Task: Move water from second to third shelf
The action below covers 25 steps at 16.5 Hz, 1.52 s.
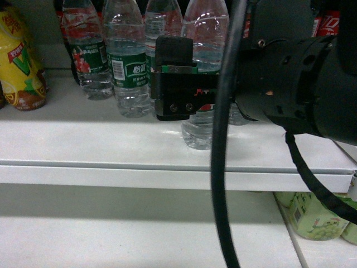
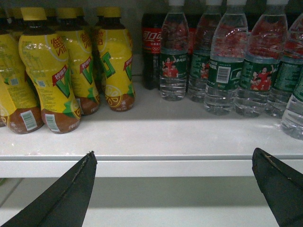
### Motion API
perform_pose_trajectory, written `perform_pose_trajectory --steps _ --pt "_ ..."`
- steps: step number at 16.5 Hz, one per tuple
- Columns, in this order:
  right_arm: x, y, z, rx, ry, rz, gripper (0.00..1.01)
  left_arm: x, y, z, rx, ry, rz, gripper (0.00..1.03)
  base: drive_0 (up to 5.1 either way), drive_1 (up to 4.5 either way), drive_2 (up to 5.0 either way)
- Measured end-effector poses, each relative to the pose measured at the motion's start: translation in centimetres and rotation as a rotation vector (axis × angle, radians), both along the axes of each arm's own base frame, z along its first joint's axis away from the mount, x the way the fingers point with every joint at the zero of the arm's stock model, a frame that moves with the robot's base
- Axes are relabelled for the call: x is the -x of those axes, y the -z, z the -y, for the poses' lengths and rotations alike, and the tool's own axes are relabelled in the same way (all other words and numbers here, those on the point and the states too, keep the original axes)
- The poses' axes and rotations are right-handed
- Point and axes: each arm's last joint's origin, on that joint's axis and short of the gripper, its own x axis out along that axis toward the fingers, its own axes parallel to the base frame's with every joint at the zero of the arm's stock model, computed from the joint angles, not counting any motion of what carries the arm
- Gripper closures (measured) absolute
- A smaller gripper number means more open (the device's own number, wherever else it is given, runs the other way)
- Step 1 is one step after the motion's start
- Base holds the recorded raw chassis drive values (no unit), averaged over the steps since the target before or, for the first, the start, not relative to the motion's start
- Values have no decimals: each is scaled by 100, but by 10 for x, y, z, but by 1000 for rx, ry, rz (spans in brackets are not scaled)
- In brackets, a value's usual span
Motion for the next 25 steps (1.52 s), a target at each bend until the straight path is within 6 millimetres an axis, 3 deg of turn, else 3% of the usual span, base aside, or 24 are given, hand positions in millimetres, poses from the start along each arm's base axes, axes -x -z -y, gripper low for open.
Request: perform_pose_trajectory --steps 6,8,11,13,16,20,25 --pt "-15 -1 -9 4 68 30 3 0 0 0 0 0 0 5 0 0 0" --pt "-34 4 -19 52 118 51 3 0 0 0 0 0 0 5 0 0 0" --pt "-38 -1 -20 60 140 77 32 0 0 0 0 0 1 5 0 0 0" --pt "-37 -1 -22 63 147 87 47 0 0 0 0 0 0 5 0 0 0" --pt "-36 -3 -23 64 144 94 57 0 0 0 0 0 0 5 0 0 0" --pt "-24 -6 -20 65 114 92 60 0 0 0 0 0 1 5 0 0 0" --pt "0 -11 -1 66 101 77 60 0 0 0 0 0 0 5 0 0 0"
